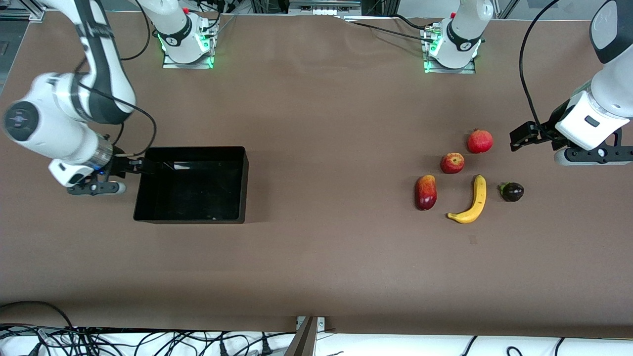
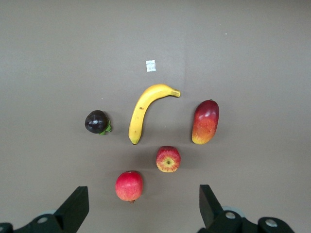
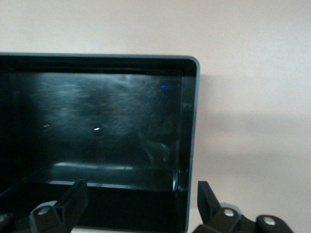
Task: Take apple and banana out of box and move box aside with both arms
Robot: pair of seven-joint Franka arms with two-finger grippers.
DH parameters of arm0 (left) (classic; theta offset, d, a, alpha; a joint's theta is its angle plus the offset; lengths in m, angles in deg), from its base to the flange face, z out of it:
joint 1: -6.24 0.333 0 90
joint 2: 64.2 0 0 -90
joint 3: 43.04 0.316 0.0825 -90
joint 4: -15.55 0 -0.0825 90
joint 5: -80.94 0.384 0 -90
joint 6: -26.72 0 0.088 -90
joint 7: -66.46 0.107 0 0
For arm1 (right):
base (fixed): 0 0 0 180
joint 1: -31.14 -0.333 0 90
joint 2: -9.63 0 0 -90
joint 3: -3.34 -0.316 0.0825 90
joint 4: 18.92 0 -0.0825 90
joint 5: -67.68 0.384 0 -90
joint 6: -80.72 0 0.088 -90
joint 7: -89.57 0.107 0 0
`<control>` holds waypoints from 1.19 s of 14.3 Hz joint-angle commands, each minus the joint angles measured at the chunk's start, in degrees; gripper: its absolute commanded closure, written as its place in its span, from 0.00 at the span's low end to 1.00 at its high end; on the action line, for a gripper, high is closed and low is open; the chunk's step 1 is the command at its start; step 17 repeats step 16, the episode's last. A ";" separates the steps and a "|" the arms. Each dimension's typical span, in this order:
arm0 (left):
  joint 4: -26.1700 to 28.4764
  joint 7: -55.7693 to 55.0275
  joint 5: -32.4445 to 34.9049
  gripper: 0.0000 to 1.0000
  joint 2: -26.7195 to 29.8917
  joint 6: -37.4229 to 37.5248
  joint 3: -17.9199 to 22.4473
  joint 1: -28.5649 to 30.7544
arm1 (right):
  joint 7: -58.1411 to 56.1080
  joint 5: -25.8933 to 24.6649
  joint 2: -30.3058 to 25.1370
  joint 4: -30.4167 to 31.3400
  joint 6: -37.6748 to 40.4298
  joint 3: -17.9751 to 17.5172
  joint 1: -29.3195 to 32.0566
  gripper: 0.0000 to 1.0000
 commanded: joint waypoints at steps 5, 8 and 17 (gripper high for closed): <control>-1.37 0.34 -0.54 0.00 -0.47 0.71 0.06 0.19 | 1.13 -1.09 -3.31 -18.16 25.15 -0.20 -0.40 0.00; -1.46 1.30 -0.54 0.00 -0.29 0.88 0.06 0.98 | 0.86 -1.00 -3.40 -22.49 30.37 -0.12 -0.40 0.00; -1.46 5.43 -0.54 0.00 1.46 3.96 0.24 2.30 | 0.69 -1.08 -3.13 -24.52 30.46 -0.12 -0.40 0.00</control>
